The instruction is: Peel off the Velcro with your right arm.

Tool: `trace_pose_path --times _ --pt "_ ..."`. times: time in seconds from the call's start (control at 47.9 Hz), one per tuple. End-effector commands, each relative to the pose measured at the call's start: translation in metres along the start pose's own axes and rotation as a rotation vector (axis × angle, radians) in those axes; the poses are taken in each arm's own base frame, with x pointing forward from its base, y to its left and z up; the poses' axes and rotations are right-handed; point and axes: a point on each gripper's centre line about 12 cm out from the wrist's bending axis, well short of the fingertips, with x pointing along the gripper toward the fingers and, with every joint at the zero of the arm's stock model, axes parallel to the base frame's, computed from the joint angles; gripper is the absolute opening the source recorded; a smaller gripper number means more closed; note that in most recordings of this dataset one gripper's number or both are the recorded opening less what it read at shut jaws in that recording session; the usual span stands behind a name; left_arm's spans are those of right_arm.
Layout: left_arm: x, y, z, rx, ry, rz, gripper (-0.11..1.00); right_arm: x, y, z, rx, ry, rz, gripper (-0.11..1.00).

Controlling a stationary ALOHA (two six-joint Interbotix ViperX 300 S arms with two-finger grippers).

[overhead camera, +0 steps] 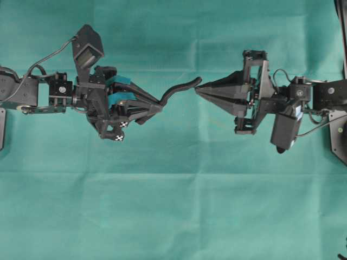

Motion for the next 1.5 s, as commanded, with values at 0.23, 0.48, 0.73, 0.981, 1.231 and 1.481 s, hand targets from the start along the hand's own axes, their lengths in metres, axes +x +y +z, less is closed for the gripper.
trace_pose_path --times 0.23,0.48,0.73,0.981,1.231,1.481 --pt "-0.002 -0.004 0.014 -0.001 -0.056 -0.022 0.10 0.018 0.001 0.015 -0.003 -0.050 0.002 -0.09" --pt "-0.002 -0.003 0.014 -0.001 -0.056 -0.021 0.10 0.030 0.008 0.016 -0.003 -0.056 0.022 -0.09" --pt "-0.002 -0.002 0.016 -0.003 -0.061 -0.016 0.10 0.039 0.020 0.021 -0.025 -0.078 0.065 -0.09" --pt "-0.001 -0.001 0.017 -0.004 -0.065 -0.014 0.10 0.049 0.028 0.022 -0.031 -0.063 0.102 -0.09" --pt "-0.002 0.000 0.017 -0.002 -0.064 -0.013 0.10 0.060 0.035 0.021 -0.034 -0.042 0.130 -0.09" --pt "-0.002 0.000 0.017 0.001 -0.064 -0.013 0.10 0.067 0.041 0.022 -0.036 -0.040 0.147 -0.09"
